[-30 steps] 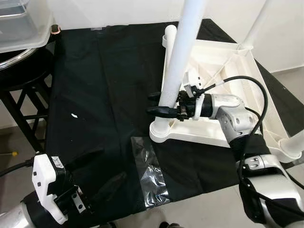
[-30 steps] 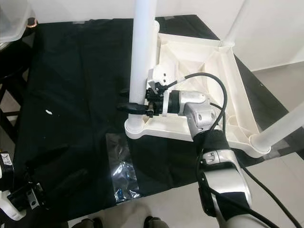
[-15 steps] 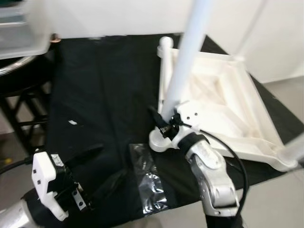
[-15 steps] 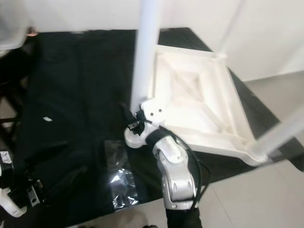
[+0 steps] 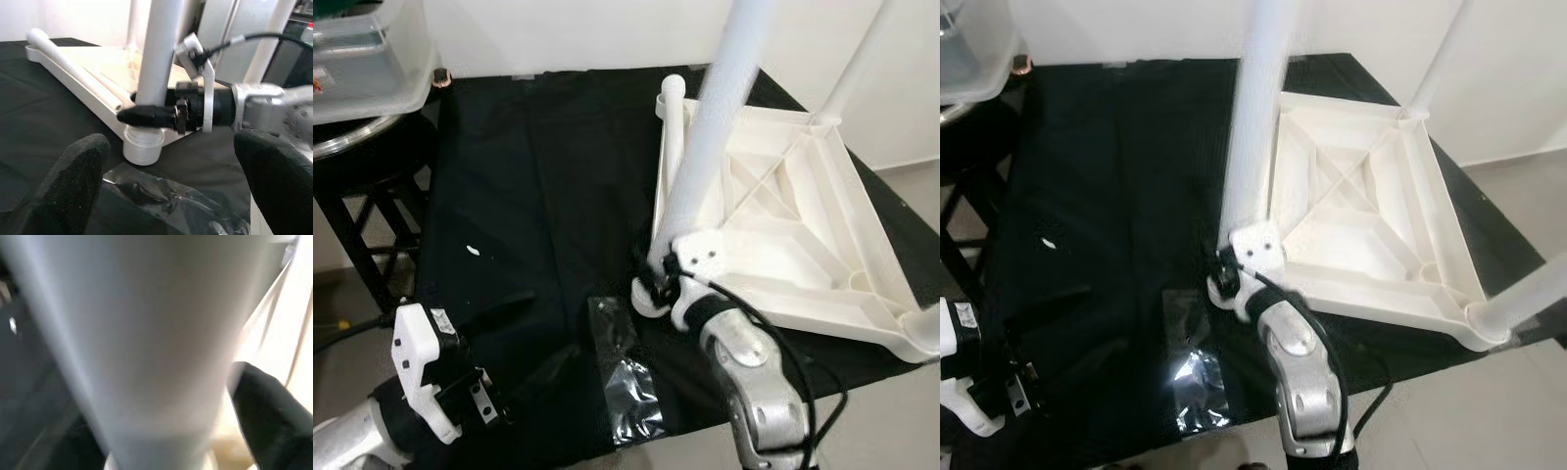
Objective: Building children table
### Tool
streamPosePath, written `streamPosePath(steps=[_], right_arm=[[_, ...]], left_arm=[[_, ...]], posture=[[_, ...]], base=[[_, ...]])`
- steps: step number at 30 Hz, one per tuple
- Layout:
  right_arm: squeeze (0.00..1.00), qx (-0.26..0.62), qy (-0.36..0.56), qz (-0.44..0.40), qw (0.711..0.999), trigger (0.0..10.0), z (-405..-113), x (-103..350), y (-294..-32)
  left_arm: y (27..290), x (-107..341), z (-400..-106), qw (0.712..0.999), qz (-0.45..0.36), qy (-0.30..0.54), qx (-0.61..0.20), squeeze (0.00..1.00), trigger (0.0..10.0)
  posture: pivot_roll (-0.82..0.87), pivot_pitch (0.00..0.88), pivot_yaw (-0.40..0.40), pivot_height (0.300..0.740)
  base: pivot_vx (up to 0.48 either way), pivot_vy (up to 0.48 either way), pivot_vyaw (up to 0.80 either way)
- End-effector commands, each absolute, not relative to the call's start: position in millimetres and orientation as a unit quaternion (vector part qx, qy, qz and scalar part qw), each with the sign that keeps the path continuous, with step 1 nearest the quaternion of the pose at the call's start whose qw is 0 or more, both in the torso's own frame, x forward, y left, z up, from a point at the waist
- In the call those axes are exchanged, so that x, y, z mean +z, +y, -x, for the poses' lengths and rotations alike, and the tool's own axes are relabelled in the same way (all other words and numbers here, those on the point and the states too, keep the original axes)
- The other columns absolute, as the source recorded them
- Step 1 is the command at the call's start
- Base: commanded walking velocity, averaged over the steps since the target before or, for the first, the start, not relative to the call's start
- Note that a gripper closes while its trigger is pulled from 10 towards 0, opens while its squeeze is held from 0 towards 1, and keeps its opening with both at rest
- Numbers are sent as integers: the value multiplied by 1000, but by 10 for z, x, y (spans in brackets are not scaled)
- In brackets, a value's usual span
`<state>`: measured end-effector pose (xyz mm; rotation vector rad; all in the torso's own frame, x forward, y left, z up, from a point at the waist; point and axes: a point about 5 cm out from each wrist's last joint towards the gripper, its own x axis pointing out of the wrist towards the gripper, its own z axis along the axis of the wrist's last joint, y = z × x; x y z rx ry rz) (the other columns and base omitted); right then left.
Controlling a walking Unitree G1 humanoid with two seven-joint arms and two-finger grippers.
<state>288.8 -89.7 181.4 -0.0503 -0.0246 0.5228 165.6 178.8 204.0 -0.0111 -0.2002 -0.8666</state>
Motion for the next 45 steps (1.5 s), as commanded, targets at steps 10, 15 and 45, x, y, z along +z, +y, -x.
streamPosePath(steps=[10,15,45], right_arm=[[0,442,-53,58,894,10000,-3148,2154,-1038],[0,471,-54,85,876,10000,-3378,2261,-1162],[0,445,-57,23,893,0,-3367,2052,-1247]], left_arm=[[1777,2024,-1597,903,5,-87,-421,0,10000],[1784,2029,-1571,904,5,-83,-419,0,10000],[1771,2022,-1552,906,6,-80,-416,0,10000]], posture=[[109,210,-85,740],[117,222,-84,740],[120,217,-92,740]], base=[[0,0,0],[0,0,0],[0,0,0]])
